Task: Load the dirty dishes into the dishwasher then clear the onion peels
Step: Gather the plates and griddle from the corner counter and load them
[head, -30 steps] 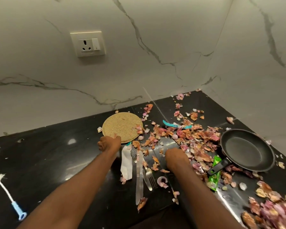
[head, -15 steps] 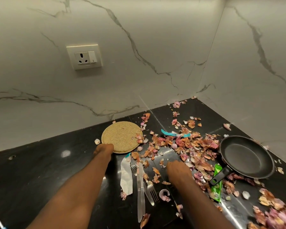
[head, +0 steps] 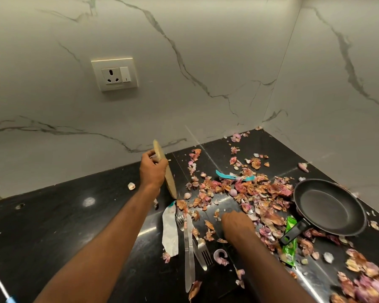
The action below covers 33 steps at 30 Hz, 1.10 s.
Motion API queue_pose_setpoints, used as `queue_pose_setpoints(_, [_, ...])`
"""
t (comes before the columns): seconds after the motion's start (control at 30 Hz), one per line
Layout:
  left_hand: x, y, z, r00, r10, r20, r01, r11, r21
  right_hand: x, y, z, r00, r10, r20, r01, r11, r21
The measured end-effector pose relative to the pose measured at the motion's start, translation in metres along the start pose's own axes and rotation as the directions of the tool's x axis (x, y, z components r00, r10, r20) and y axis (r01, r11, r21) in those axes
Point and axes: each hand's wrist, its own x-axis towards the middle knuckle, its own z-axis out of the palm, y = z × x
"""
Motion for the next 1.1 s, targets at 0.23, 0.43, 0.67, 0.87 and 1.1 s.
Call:
queue_pose_setpoints(0.23, [-0.019,-0.007,-0.014,0.913,0.351,0.207,-0.404,0.847,0.346,-0.004,0.0,0.003,1.0,0.028,-0.003,-0.028,0.999,0.02])
queue_pose_setpoints(0.43, [-0.057,0.011,-0.018,0.59,0.63,0.505,-0.788,0.585,0.191,-0.009,0.011,-0.002,0.993,0.1,0.062,-0.11,0.974,0.2])
queue_pose_setpoints(0.67, [-0.11,-0.016,0.007,0.291,0.661,0.692,-0.92,0.391,0.014,-0.022,0.046,0.012,0.852,0.46,0.249,-0.221,-0.113,0.969])
queue_pose_setpoints(0.87, [-0.142,-0.04,0.029,0.046,0.624,0.78,-0.957,0.251,-0.144,-0.07,0.078,0.03,0.926,0.245,0.289,0.024,-0.799,0.6])
queue_pose_setpoints(1.1, [-0.164,-0.049,0.049,0.351,0.495,0.794,-0.904,0.399,0.151,-0.131,0.087,0.053,0.642,0.693,0.328,0.336,-0.638,0.693])
